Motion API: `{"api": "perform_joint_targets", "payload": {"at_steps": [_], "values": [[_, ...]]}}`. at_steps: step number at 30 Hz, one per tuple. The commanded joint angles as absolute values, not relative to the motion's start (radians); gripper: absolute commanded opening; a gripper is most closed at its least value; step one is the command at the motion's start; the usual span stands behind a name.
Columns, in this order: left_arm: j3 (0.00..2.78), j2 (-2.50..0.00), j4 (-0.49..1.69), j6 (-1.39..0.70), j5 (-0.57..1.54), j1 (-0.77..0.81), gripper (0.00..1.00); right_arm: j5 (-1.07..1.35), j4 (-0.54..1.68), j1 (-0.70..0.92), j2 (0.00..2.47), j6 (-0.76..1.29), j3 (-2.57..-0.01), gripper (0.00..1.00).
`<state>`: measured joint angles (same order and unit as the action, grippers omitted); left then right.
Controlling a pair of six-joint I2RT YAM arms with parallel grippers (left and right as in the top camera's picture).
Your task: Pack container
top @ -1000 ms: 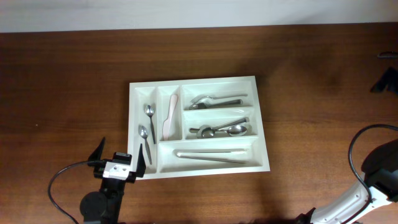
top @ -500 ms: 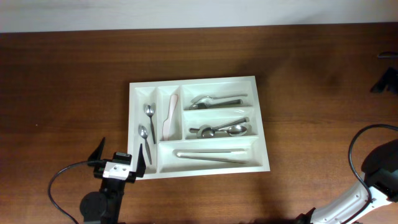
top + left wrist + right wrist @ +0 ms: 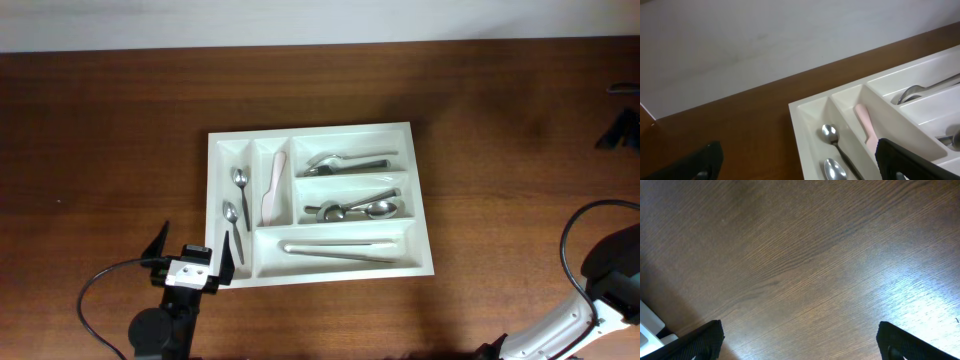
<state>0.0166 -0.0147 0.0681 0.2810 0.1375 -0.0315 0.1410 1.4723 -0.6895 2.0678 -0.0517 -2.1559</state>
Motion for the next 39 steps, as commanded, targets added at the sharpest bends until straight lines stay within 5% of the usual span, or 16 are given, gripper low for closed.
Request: {"api": "perform_joint_targets", "payload": {"at_steps": [1,13,27,39], "values": [[0.008,-0.005,0.067,0.278,0.126,-0.036,0.99,0.146,1.473,-0.688,2.067,-0.044,-2.154,0.99],[0.008,-0.005,0.067,0.279,0.126,-0.036,0.99,0.143,1.431,-0.687,2.067,-0.051,-2.154,0.99],[0.008,-0.005,0.067,0.278,0.126,-0.036,0.99,0.185,0.994,-0.661,1.883,0.204,-2.133,0.99],[0.008,-0.005,0.067,0.278,0.126,-0.036,0.99,0.154,0.580,-0.453,1.369,0.110,-1.612,0.99]]}}
